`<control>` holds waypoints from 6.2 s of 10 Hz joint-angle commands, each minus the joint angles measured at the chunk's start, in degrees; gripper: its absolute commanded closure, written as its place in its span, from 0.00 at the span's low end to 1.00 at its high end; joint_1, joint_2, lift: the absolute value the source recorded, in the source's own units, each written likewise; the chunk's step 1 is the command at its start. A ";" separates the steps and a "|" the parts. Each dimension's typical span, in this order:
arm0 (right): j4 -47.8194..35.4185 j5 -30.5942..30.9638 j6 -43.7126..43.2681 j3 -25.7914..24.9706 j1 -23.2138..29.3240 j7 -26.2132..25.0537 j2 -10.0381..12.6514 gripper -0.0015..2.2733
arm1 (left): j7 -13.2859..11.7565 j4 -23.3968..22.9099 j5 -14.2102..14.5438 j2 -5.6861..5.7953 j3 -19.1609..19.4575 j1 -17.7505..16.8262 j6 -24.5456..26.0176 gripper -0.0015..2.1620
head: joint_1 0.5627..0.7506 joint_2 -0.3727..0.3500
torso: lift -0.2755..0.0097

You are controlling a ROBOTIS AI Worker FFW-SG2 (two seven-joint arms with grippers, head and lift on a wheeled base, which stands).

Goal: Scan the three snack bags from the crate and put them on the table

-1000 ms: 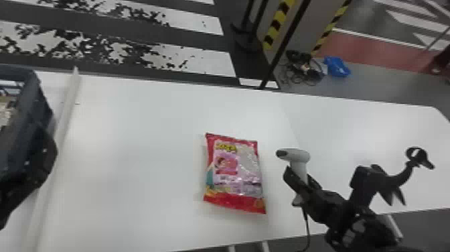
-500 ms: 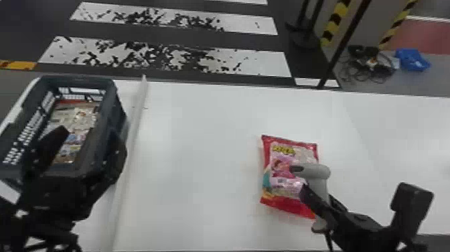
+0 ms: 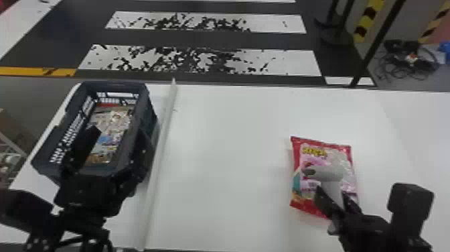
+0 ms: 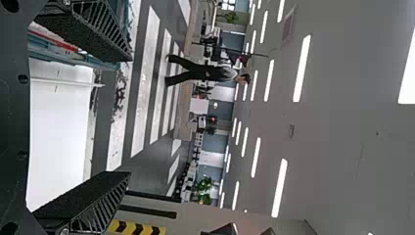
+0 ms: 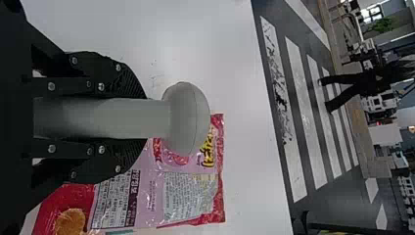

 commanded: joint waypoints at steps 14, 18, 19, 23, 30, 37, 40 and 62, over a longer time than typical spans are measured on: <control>0.60 -1.23 -2.44 -5.68 -2.59 -0.10 -4.19 0.98 | 0.07 -0.89 0.44 -0.34 0.60 0.67 0.04 0.02 | 0.70 0.51 | 0.64; 16.77 -3.61 -5.78 -17.90 -11.82 6.14 -8.58 0.98 | 0.07 -0.98 -0.26 -0.34 0.16 0.50 0.21 0.02 | 0.70 0.28 | 0.64; 21.69 -4.05 -5.78 -19.48 -14.10 8.60 -9.55 0.98 | 0.07 -0.89 -0.52 -0.34 0.08 0.50 0.21 0.02 | 0.70 0.20 | 0.64; 38.48 -2.64 -8.59 -17.81 -21.13 12.38 -12.54 0.98 | 0.51 -0.71 -2.28 -0.60 -1.15 0.93 0.21 0.02 | 0.70 0.03 | 0.64; 34.09 -2.20 -11.93 -18.34 -19.55 13.52 -13.24 0.01 | 0.68 -0.62 -2.63 -0.60 -1.77 0.76 0.21 0.02 | 0.70 0.03 | 0.64; 18.18 -4.40 30.61 -20.62 -22.27 39.98 -15.17 0.03 | 0.95 -0.71 -3.77 -0.52 -2.47 0.67 0.39 0.02 | 0.70 0.20 | 0.64; 27.32 -0.62 31.84 -14.73 -28.78 44.55 -17.72 0.03 | 1.03 -1.42 -4.21 -0.43 -2.39 1.46 0.21 0.02 | 0.70 0.26 | 0.64; 58.34 -24.61 -4.73 -34.60 -43.72 6.93 -18.25 0.99 | 1.82 0.96 -5.27 -0.69 -3.44 0.41 0.21 0.02 | 0.70 0.03 | 0.64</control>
